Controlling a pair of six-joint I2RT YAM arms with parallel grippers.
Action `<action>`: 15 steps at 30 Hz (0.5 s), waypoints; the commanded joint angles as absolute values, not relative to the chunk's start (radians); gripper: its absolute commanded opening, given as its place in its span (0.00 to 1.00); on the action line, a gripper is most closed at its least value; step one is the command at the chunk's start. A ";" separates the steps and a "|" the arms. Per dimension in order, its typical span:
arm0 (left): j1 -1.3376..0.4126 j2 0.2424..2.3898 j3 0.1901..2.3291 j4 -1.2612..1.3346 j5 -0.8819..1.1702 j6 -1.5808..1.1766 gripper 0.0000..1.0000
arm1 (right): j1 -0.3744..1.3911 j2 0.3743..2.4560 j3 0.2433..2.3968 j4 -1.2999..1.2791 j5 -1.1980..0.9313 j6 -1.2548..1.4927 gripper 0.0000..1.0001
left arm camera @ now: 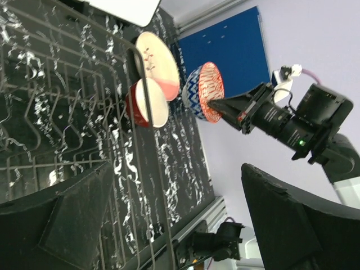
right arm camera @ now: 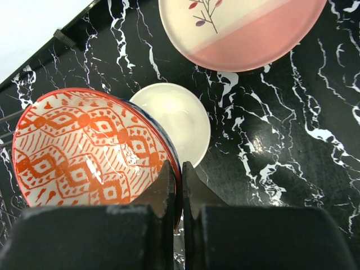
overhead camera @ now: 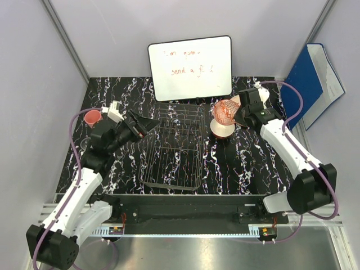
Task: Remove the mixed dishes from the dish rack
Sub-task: Place the bowl at the center of the board.
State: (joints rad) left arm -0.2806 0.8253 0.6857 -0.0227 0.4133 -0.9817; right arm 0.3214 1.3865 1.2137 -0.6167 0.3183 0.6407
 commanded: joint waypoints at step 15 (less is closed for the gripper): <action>-0.284 0.818 0.627 -0.032 0.405 -0.951 0.99 | 0.318 1.561 1.131 -0.420 0.244 0.698 0.00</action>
